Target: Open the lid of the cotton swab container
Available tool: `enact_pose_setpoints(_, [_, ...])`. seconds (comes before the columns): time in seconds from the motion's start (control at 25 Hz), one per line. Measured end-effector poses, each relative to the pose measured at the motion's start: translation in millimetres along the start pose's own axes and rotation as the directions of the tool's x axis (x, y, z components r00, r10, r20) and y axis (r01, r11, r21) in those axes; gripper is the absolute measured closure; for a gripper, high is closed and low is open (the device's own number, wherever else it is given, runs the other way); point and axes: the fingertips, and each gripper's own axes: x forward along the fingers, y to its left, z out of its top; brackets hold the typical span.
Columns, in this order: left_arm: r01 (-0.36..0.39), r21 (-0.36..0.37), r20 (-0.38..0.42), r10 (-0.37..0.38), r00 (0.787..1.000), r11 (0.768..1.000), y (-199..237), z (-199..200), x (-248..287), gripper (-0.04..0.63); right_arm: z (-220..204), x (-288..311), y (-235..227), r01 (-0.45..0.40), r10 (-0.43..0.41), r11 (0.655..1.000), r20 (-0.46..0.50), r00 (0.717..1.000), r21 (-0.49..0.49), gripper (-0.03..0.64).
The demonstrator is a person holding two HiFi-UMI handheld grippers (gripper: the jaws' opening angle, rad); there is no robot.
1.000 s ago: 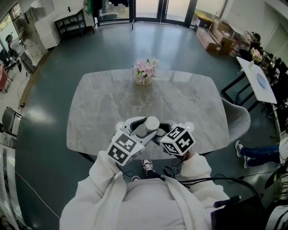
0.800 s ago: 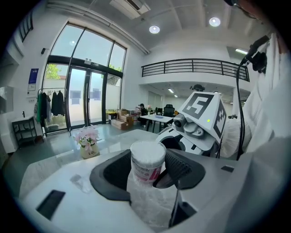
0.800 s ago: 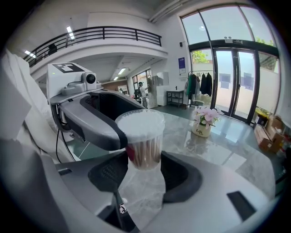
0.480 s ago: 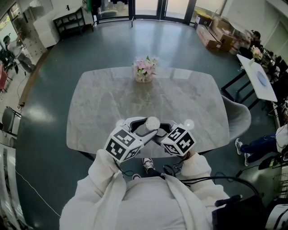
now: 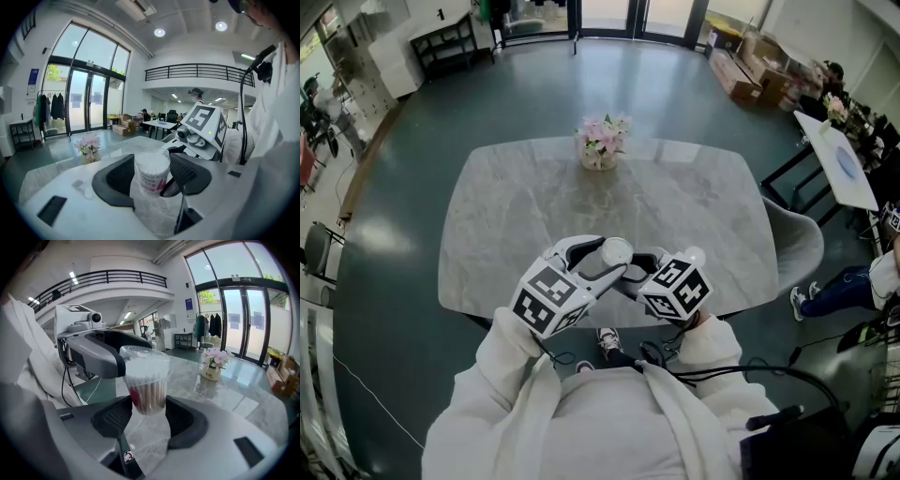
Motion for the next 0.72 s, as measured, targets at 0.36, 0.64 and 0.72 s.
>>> enact_pose_setpoints(0.36, [0.036,0.111,0.023,-0.039,0.999,0.993,4,21,-7,0.360,-5,-4,5,-0.041,0.041,0.999,-0.021,0.999,-0.012,0.338])
enact_pose_setpoints(0.64, [0.155,0.173,-0.009,-0.155,0.988,0.973,-10,26,-8,0.460,-4,-8,9,-0.080,0.081,0.996,0.010,0.997,-0.046,0.339])
enact_pose_setpoints(0.72, [0.179,0.164,-0.012,-0.180,0.984,0.970,-10,31,-9,0.474,-4,-9,13,-0.098,0.099,0.993,0.019,0.995,-0.073,0.341])
